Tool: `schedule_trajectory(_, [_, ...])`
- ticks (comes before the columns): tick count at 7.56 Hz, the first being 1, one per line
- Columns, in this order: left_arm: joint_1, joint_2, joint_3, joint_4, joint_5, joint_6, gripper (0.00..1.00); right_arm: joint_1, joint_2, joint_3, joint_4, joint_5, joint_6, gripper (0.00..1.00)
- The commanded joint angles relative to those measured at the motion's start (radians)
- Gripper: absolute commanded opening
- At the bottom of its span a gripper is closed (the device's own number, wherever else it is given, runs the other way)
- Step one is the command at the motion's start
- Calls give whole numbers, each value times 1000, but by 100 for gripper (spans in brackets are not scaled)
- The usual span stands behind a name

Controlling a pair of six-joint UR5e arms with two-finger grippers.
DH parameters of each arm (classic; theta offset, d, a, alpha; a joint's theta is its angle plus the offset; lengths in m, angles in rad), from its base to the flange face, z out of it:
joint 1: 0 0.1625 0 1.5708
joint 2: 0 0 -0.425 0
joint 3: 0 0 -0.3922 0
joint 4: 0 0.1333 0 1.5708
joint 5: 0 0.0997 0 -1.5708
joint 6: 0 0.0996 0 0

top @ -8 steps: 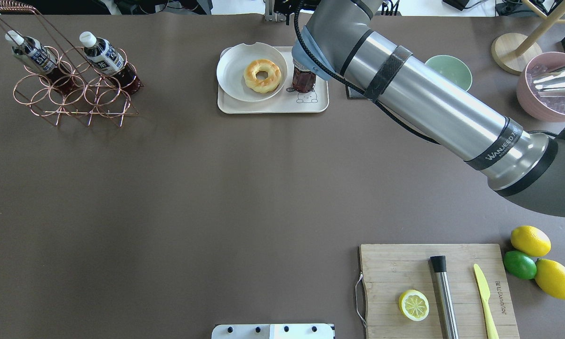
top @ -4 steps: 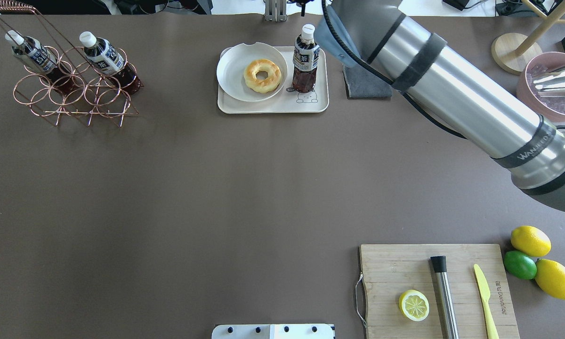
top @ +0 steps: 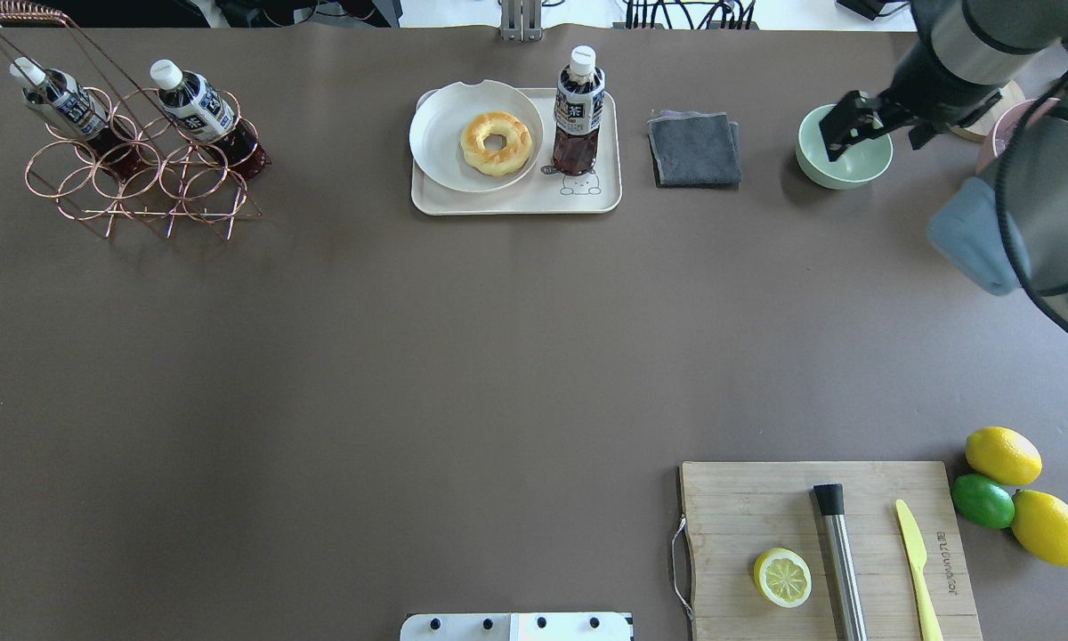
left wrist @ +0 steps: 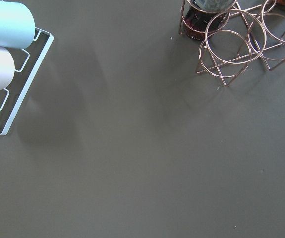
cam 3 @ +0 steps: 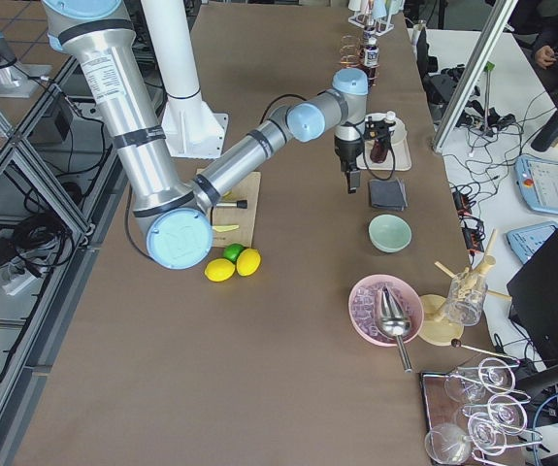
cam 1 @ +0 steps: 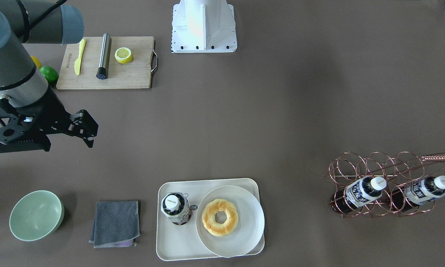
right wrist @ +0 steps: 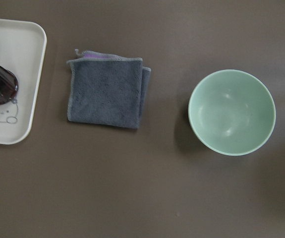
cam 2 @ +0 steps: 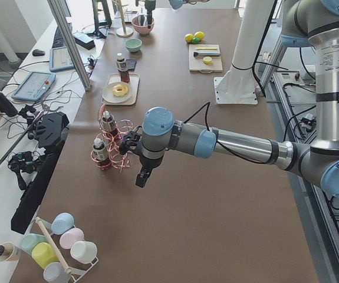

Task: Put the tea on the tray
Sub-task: 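Open the right gripper and withdraw the right arm from the tray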

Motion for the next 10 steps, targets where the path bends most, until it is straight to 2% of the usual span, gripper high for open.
schedule_trajectory(1, [-4,52,12,-22,4,44,99,167,-239,22,2,93,-312,100])
schedule_trajectory(2, [-4,61,13,-22,4,49,99,256,-337,18,4,133,-464,100])
schedule_trajectory(3, [-4,61,21,-20,4,49,99,332,-403,6,2,134,-594,100])
schedule_trajectory(5, [-5,78,70,-22,6,50,99,480,-462,-119,5,135,-736,100])
schedule_trajectory(7, [-27,110,86,-12,3,43,99,504,-490,-207,14,128,-786,100])
schedule_trajectory(8, [-27,112,140,-17,0,39,99,509,-494,-212,27,126,-783,100])
schedule_trajectory(10, [-33,98,147,-2,3,36,99,509,-497,-238,57,134,-778,100])
